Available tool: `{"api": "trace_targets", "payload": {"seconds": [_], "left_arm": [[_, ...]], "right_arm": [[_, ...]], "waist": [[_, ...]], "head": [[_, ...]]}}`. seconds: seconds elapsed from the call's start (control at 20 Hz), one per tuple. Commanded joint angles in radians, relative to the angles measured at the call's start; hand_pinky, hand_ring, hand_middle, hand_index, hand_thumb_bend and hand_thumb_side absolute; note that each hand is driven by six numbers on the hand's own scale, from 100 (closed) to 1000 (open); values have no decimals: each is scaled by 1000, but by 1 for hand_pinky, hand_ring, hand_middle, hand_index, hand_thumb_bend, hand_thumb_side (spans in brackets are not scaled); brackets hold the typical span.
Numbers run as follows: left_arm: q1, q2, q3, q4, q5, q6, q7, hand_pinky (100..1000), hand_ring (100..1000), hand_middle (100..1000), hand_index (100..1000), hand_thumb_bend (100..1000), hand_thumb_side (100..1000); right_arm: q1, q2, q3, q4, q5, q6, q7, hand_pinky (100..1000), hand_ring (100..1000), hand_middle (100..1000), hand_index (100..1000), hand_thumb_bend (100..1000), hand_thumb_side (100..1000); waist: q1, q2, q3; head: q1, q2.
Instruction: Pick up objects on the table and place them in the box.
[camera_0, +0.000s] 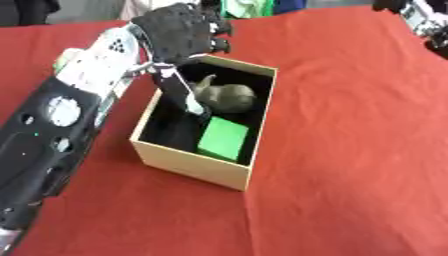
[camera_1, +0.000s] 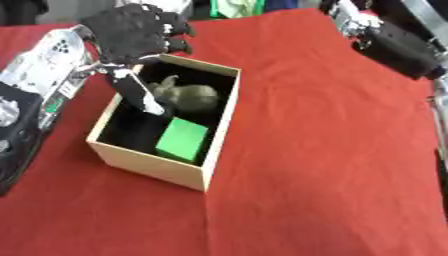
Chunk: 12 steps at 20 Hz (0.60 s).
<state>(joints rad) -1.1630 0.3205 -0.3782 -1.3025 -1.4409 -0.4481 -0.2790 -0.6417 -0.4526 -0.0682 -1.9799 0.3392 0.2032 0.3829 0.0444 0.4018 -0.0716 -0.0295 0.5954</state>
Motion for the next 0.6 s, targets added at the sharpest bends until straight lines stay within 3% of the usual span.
{"api": "trace_targets", "payload": {"seconds": [0.05, 0.3, 0.6], "left_arm": [[-16, 30, 19, -54, 4, 13, 24, 704, 889, 845, 815, 640, 598], [-11, 53, 59, -145, 85, 58, 47, 707, 877, 834, 811, 486, 520], [-3, 94, 108, -227, 269, 110, 70, 688, 839, 797, 789, 342, 485]], "right_arm": [[-9, -11, -13, -20, -6, 1, -5, 822, 787, 619, 1000, 100, 780], [-3, -8, -16, -20, -7, 3, -8, 821, 787, 618, 1000, 100, 775], [2, -9, -19, -20, -7, 5, -12, 821, 787, 618, 1000, 100, 772]], "waist": [[-4, -34, 3], [-2, -43, 8], [-3, -53, 20]], "head": [[-6, -3], [-15, 9], [-30, 36]]}}
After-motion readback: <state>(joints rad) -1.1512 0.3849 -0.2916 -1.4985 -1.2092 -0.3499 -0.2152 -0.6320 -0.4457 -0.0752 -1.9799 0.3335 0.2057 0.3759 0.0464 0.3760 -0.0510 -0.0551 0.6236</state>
